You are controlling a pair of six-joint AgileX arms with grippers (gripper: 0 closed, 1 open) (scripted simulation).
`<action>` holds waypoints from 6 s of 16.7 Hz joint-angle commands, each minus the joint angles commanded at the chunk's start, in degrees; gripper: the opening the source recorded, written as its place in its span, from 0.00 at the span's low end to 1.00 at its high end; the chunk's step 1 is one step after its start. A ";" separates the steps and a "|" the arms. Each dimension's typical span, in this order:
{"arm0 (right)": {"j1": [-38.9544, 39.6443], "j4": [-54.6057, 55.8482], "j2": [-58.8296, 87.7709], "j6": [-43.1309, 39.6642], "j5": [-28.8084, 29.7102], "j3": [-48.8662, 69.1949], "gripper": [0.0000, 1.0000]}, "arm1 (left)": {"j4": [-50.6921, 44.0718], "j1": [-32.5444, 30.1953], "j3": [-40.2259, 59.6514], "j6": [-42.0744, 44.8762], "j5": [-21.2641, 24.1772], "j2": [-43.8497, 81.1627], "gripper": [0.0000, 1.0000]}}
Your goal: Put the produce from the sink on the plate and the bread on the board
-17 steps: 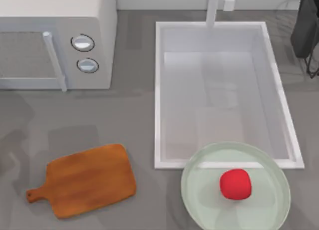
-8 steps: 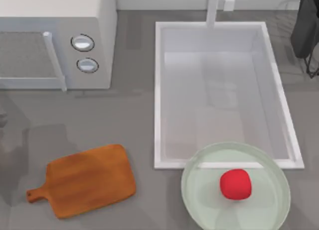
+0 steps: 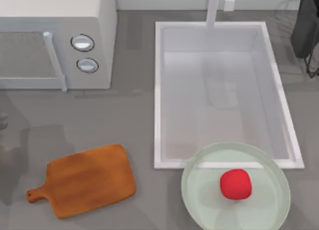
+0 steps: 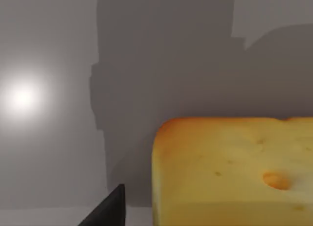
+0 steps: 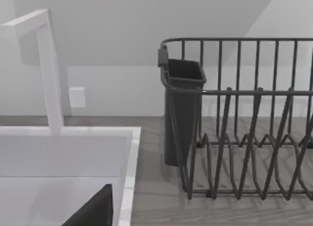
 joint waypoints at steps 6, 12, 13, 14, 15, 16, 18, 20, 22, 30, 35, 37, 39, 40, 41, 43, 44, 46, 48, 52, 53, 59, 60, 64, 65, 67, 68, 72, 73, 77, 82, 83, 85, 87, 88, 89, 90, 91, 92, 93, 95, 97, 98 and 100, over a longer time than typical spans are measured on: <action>0.00 0.00 0.00 0.00 0.00 0.00 1.00 | 0.00 0.00 0.00 0.00 0.00 0.00 0.32; 0.00 0.00 0.00 0.00 0.00 0.00 1.00 | 0.00 0.00 0.00 0.00 0.00 0.00 0.00; 0.00 0.00 0.00 0.00 0.00 0.00 1.00 | 0.00 0.00 0.00 0.00 0.00 0.00 0.00; 0.00 0.00 0.00 0.00 0.00 0.00 1.00 | 0.00 0.00 0.00 0.00 0.00 0.00 0.00; 0.00 0.00 0.00 0.00 0.00 0.00 1.00 | 0.00 0.00 0.00 0.00 0.00 0.00 0.00; 0.00 0.00 0.00 0.00 0.00 0.00 1.00 | 0.00 0.00 0.00 0.00 0.00 0.00 0.00; 0.00 0.00 0.00 0.00 0.00 0.00 1.00 | 0.00 0.00 0.00 0.00 0.00 0.00 0.00; 0.00 0.00 0.00 0.00 0.00 0.00 1.00 | -0.19 -0.11 0.16 0.04 0.02 -0.22 0.00; 0.00 0.00 0.00 0.00 0.00 0.00 1.00 | -2.29 -0.04 1.83 0.05 0.04 -0.96 0.00; 0.00 0.00 0.00 0.00 0.00 0.00 1.00 | -21.10 -0.24 13.30 -0.18 0.00 -7.62 0.00; 0.00 0.00 0.00 0.00 0.00 0.00 1.00 | -22.24 -0.19 14.10 -0.13 -0.03 -8.07 0.00; 0.00 0.00 0.00 0.00 0.00 0.00 1.00 | -22.27 -0.31 14.13 -0.65 -0.03 -8.01 0.00; 0.00 0.00 0.00 0.00 0.00 0.00 1.00 | -22.41 -0.98 14.30 -3.34 -0.02 -7.68 0.00; 0.00 0.00 0.00 0.00 0.00 0.00 1.00 | -22.55 -1.52 14.47 -5.51 -0.03 -7.40 0.00; 0.00 0.00 0.00 0.00 0.00 0.00 1.00 | -22.71 -2.22 14.68 -8.42 -0.04 -7.05 0.00; 0.00 0.00 0.00 0.00 0.00 0.00 1.00 | -23.03 -3.96 15.10 -15.91 -0.08 -6.35 0.00; 0.00 0.00 0.00 0.00 0.00 0.00 1.00 | -23.17 -5.00 15.26 -20.48 -0.11 -6.03 0.00; 0.00 0.00 0.00 0.00 0.00 0.00 1.00 | -23.35 -7.42 15.39 -31.37 -0.17 -5.49 0.00; 0.00 0.00 0.00 0.00 0.00 0.00 1.00 | -23.37 -10.22 15.15 -44.03 -0.20 -5.10 0.00; 0.00 0.00 0.00 0.00 0.00 0.00 1.00 | -22.96 -16.71 13.14 -72.95 -0.03 -4.87 0.00; 0.00 0.00 0.00 0.00 0.00 0.00 1.00 | -22.84 -18.44 12.43 -80.79 0.06 -4.86 0.00; 0.00 0.00 0.00 0.00 0.00 0.00 1.00 | -21.77 -28.66 8.08 -128.36 0.64 -5.47 0.00; 0.00 0.00 0.00 0.00 0.00 0.00 1.00 | -21.32 -30.26 7.33 -135.55 0.68 -5.97 0.00; 0.00 0.00 0.00 0.00 0.00 0.00 1.00 | -18.73 -35.69 4.45 -159.00 0.61 -9.08 0.00; 0.00 0.00 0.00 0.00 0.00 0.00 1.00 | -18.01 -36.80 3.79 -163.47 0.54 -9.97 0.00; 0.00 0.00 0.00 0.00 0.00 0.00 1.00 | -16.68 -38.57 2.63 -170.44 0.37 -11.65 0.00; 0.00 0.00 0.00 0.00 0.00 0.00 1.00 | -16.13 -39.27 2.16 -173.09 0.29 -12.36 0.00; 0.00 0.00 0.00 0.00 0.00 0.00 1.00 | -15.14 -40.53 1.35 -177.61 0.12 -13.61 0.00; 0.00 0.00 0.00 0.00 0.00 0.00 1.00 | -15.14 -40.53 1.35 -177.61 0.12 -13.61 0.00; 0.00 0.00 0.00 0.00 0.00 0.00 1.00 | -15.17 -40.26 1.46 -177.45 0.14 -13.36 0.00; 0.00 0.00 0.00 0.00 0.00 0.00 1.00 | -11.66 -40.27 -0.66 -177.50 0.10 -12.19 0.00; 0.00 0.00 0.00 0.00 0.00 0.00 1.00 | -10.90 -40.30 -1.15 -177.48 0.10 -11.90 0.00; 0.00 0.00 0.00 0.00 0.00 0.00 1.00 | -9.59 -40.34 -2.12 -177.49 0.16 -11.29 0.00; 0.00 0.00 0.00 0.00 0.00 0.00 1.00 | -8.08 -40.42 -3.00 -177.45 0.19 -10.82 0.00; 0.00 0.00 0.00 0.00 0.00 0.00 1.00 | -7.21 -40.45 -3.47 -177.46 0.18 -10.60 0.00; 0.00 0.00 0.00 0.00 0.00 0.00 1.00 | -6.32 -40.46 -3.94 -177.50 0.16 -10.37 0.00; 0.00 0.00 0.00 0.00 0.00 0.00 1.00 | -5.48 -40.47 -4.40 -177.52 0.13 -10.12 0.00; 0.00 0.00 0.00 0.00 0.00 0.00 1.00 | -4.82 -40.49 -4.87 -177.52 0.12 -9.81 0.00; 0.00 0.00 0.00 0.00 0.00 0.00 1.00 | -4.51 -40.50 -5.19 -177.51 0.12 -9.52 0.00; 0.00 0.00 0.00 0.00 0.00 0.00 1.00 | -4.51 -40.50 -5.19 -177.51 0.12 -9.52 0.00; 0.00 0.00 0.00 0.00 0.00 0.00 1.00 | -4.51 -40.50 -5.19 -177.51 0.12 -9.52 0.00; 0.00 0.00 0.00 0.00 0.00 0.00 1.00 | -4.51 -40.50 -5.19 -177.51 0.12 -9.52 0.15; 0.00 0.00 0.00 0.00 0.00 0.00 1.00 | -4.51 -40.50 -5.19 -177.51 0.12 -9.52 0.23; 0.00 0.00 0.00 0.00 0.00 0.00 1.00 | -4.51 -40.50 -5.19 -177.51 0.12 -9.52 0.38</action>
